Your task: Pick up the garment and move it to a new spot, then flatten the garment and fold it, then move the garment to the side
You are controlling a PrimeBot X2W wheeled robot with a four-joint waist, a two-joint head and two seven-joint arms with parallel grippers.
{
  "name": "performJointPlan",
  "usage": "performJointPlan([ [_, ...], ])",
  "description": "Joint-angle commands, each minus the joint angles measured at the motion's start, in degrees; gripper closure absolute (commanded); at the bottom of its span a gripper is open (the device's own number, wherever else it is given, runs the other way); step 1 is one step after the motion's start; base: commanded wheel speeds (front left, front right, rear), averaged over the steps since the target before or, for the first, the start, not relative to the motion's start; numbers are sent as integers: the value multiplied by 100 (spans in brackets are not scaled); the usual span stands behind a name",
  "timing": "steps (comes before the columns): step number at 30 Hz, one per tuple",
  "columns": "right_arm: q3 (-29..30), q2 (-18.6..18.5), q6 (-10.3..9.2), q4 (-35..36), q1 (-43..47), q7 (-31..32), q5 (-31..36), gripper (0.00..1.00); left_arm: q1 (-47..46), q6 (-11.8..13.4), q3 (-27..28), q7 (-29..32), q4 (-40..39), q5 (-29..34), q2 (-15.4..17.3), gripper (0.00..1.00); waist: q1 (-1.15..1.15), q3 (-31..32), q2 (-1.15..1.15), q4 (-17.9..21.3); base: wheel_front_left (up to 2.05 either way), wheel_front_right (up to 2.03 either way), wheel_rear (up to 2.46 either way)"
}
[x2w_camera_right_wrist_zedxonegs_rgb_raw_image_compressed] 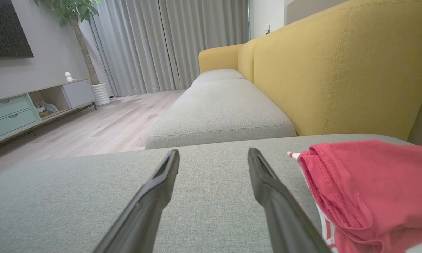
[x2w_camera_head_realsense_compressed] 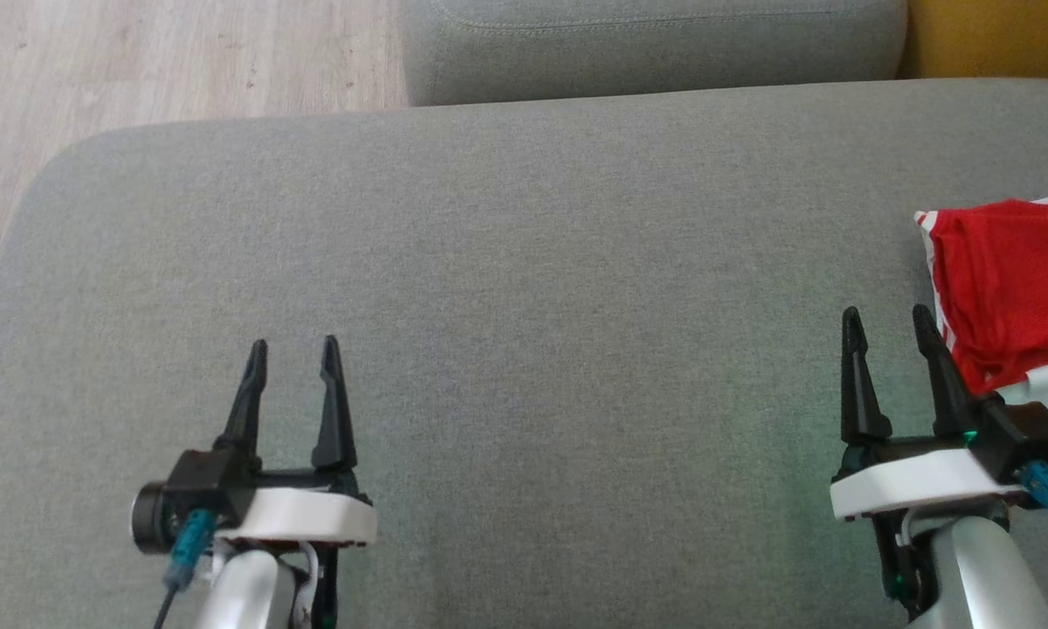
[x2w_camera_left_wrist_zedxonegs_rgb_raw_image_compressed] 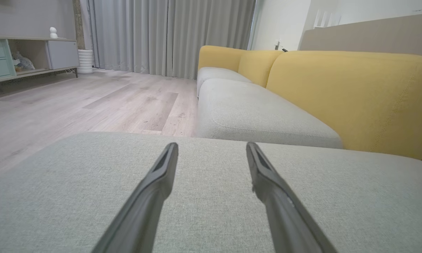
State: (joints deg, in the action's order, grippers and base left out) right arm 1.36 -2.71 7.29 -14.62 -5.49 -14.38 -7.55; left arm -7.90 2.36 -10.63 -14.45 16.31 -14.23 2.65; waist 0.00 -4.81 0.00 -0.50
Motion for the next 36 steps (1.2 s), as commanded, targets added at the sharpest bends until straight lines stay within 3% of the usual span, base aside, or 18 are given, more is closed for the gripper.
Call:
performJointPlan([
  [1,-151,-17,20,206,-159,-62,-10,0,-168,22,263,-55,-204,-64,22,0,0,0,0,3,0,0,0],
  [15,-179,-17,20,146,-164,-62,-39,0,-103,75,418,-55,-246,-347,22,0,0,25,0,35,0,0,0],
  [29,-216,-17,20,131,-183,-62,-79,0,-113,-59,392,-55,-151,-721,22,0,0,12,0,50,0,0,0],
  [30,-71,0,0,-30,-1,0,-45,100,2,-44,166,0,23,-715,0,100,0,12,0,50,0,0,0],
  [36,-66,8,0,-244,57,59,-249,100,48,-62,183,80,239,-873,2,100,0,23,0,51,0,0,0],
])
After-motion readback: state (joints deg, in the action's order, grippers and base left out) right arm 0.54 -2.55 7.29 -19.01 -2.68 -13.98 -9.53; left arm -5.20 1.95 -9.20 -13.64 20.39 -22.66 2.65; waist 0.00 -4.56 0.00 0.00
